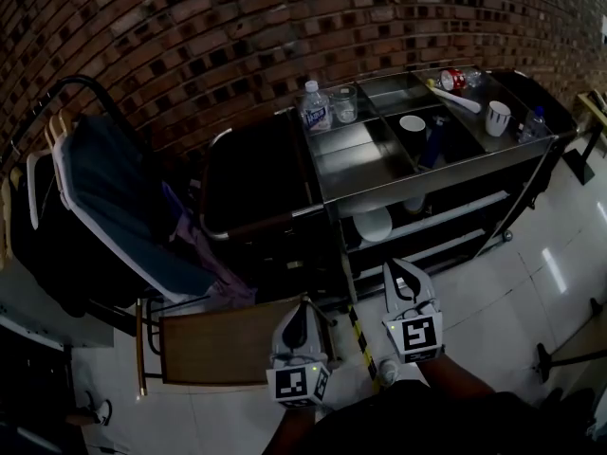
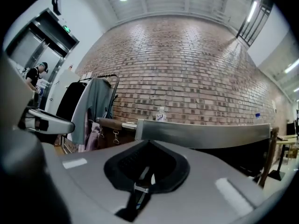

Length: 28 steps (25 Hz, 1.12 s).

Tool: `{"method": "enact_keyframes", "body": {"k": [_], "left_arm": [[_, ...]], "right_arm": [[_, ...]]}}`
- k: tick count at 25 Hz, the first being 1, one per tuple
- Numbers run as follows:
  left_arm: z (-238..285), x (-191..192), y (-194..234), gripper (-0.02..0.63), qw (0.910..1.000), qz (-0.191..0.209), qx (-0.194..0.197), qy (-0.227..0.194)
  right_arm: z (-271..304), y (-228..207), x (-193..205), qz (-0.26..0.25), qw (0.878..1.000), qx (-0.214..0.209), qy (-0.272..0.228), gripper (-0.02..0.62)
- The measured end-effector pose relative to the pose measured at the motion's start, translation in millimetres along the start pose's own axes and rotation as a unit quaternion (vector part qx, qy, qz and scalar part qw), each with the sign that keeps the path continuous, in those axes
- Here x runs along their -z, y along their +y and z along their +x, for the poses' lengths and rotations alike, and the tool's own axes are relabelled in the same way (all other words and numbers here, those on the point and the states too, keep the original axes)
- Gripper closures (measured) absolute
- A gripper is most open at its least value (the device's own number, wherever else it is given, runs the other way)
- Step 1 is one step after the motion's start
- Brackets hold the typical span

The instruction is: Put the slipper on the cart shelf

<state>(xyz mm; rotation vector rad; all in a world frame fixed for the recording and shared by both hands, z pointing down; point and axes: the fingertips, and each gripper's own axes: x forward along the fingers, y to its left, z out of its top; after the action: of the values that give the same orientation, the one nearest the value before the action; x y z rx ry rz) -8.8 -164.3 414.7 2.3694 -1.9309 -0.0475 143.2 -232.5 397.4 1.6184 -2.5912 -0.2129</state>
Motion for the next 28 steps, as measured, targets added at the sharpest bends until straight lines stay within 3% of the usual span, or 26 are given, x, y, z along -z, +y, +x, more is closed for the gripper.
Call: {"method": "enact_keyframes", "body": {"k": [5, 11, 20, 28], "left_arm": [[-9, -13, 0, 0.589, 0.9999, 0.004, 0.006, 0.014], [-12, -17, 5, 0.589, 0.9996, 0.023, 0.012, -0.003], [-17, -18, 38, 0.589, 0.9996, 0.011, -0.026, -0.008], [-15, -12, 29, 0.589, 0.9997, 0.017, -0.017, -0.005]], "right_arm": [[-19, 16, 14, 0.038, 0.999, 0.007, 0.021, 0.594], [-22, 27, 4, 0.019, 1.000, 0.004, 0.020, 0.594], [-18, 43, -12, -0.014, 1.000, -0.016, 0.005, 0.594], [-19, 46, -8, -0.019, 1.000, -0.023, 0.008, 0.594]]}}
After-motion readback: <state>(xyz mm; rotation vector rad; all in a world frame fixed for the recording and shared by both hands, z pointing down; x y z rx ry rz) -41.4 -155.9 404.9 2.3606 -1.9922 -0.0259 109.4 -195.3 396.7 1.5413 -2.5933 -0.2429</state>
